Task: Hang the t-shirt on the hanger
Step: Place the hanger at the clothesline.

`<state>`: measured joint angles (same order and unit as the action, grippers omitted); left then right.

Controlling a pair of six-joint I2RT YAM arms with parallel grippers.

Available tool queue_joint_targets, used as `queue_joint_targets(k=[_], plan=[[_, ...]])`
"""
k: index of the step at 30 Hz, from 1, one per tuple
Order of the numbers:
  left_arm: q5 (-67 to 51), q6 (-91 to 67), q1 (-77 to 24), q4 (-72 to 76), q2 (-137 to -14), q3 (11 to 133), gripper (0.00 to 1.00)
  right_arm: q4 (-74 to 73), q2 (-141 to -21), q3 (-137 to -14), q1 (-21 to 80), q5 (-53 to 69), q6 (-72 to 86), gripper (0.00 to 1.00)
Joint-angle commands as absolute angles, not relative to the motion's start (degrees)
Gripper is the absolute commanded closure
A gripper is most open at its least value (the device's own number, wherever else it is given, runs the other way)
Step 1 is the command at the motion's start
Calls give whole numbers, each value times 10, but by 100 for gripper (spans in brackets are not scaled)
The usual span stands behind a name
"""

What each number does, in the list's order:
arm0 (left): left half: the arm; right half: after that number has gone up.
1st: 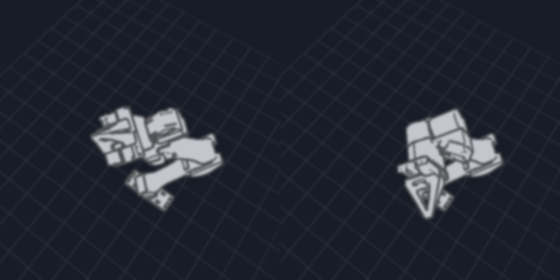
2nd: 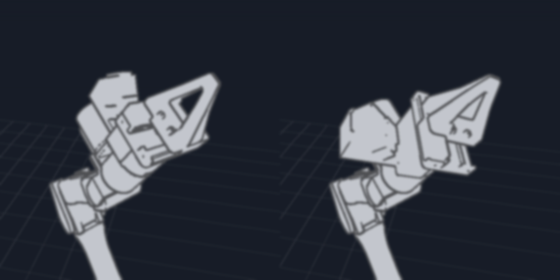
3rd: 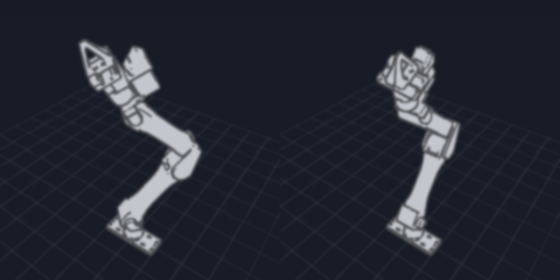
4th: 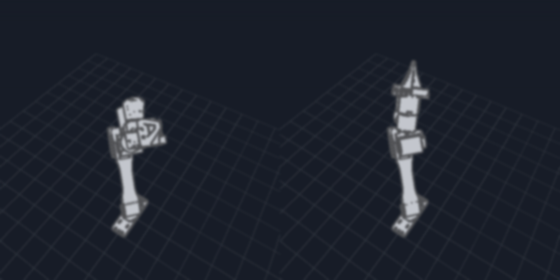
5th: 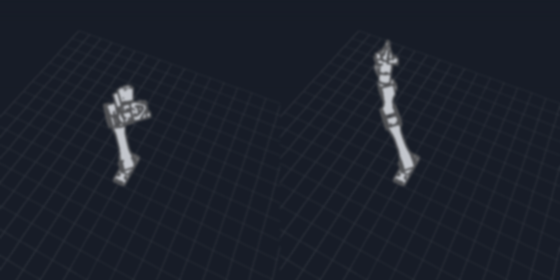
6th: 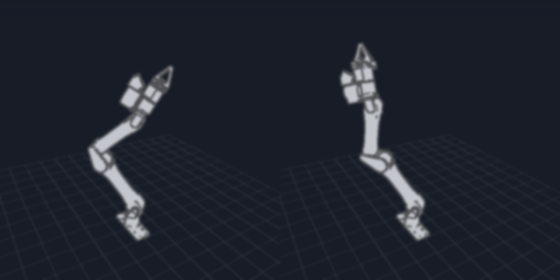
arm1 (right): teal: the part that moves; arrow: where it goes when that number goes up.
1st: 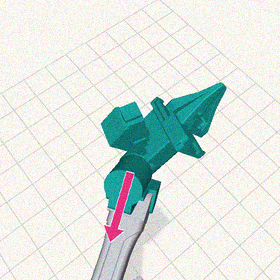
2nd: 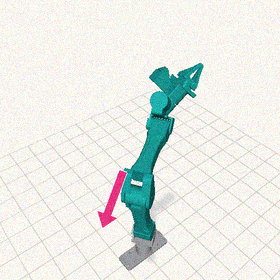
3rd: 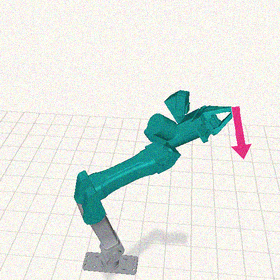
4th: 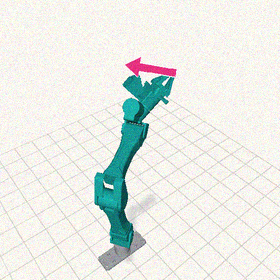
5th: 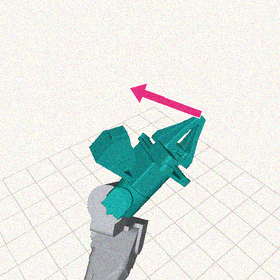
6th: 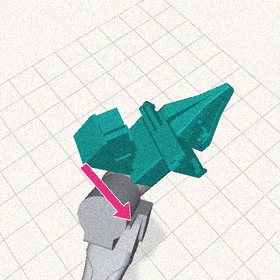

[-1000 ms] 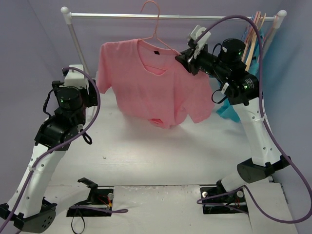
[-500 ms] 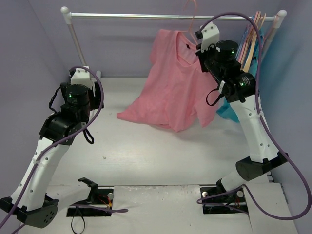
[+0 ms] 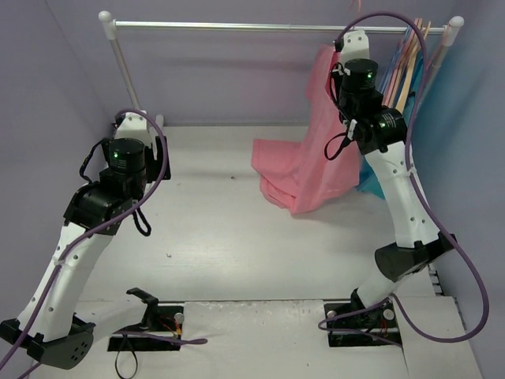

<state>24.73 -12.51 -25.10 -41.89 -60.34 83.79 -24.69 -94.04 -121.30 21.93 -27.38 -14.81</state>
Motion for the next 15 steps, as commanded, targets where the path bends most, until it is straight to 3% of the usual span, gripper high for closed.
queue_joint_targets(k=[1,10,11,12,14,15], plan=[[240,-139,-249,-417,-602,856,26,-200,-918,-1172,188,-290,-96,100],[224,-145,-249,-429,-606,850,26,-189,-902,-1076,174,-160,-55,100],[223,-145,-249,-432,-605,853,26,-185,-889,-1057,175,-130,-51,94],[222,-144,-249,-436,-604,855,26,-179,-880,-1047,175,-112,-50,71],[225,-143,-249,-440,-602,860,26,-155,-849,-1017,175,-71,-48,51],[227,-142,-249,-447,-601,865,26,-145,-836,-1007,175,-61,-48,35]])
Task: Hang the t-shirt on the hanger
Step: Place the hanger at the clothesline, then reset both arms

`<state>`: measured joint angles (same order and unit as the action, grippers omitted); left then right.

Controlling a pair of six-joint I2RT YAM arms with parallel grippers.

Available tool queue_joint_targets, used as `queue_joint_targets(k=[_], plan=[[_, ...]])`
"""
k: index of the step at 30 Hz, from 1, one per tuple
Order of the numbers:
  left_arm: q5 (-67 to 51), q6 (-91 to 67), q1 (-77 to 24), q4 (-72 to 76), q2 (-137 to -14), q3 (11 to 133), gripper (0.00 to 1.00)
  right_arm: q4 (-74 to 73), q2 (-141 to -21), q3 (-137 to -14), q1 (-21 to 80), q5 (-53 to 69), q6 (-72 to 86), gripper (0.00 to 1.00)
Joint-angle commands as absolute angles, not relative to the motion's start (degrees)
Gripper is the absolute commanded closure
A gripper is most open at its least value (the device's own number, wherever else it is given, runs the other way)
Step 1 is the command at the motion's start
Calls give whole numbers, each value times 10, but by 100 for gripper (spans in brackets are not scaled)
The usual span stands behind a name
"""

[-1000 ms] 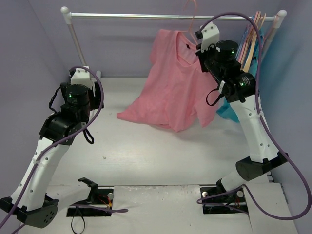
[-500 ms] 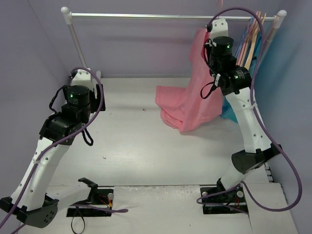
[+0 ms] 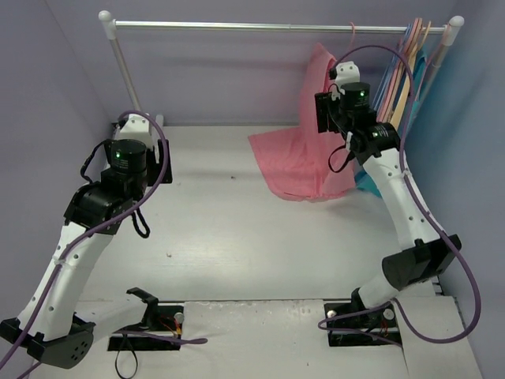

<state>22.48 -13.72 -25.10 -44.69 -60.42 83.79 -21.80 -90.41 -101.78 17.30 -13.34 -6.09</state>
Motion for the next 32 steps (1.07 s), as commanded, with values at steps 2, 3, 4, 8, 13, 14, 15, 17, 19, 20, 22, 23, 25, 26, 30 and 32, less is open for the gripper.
queue_joint_targets(k=[2,3,4,8,13,14,15,17,19,20,22,23,25,26,30,32], plan=[[231,-140,-249,-455,-599,871,26,-110,-794,-985,175,-40,-53,28],[231,-139,-249,-462,-597,875,26,-100,-779,-962,175,-25,-57,23],[232,-139,-249,-465,-595,877,26,-85,-766,-953,175,-19,-58,22],[236,-139,-249,-482,-579,884,26,-69,-687,-908,174,23,-66,16],[243,-142,-249,-509,-544,885,26,-68,-601,-835,175,48,-36,0],[244,-143,-250,-518,-534,884,26,-74,-592,-814,175,25,-9,0],[244,-143,-250,-524,-528,883,26,-77,-583,-814,175,25,-9,0],[246,-142,-250,-538,-512,872,26,-85,-551,-780,175,-14,42,0],[252,-143,-250,-548,-499,862,26,-95,-515,-750,174,-43,73,0],[252,-144,-251,-559,-487,854,26,-94,-502,-738,174,-50,81,0],[252,-149,-253,-570,-475,847,26,-84,-464,-716,175,-48,78,0],[251,-153,-254,-578,-463,839,26,-78,-454,-697,175,-49,80,0],[245,-155,-254,-584,-451,828,26,-71,-429,-685,175,-55,83,0],[241,-156,-254,-588,-442,824,26,-69,-422,-675,175,-58,80,0],[229,-162,-255,-600,-434,818,26,-69,-401,-670,175,-57,68,0],[225,-162,-255,-602,-431,816,26,-67,-392,-668,175,-68,64,0]])
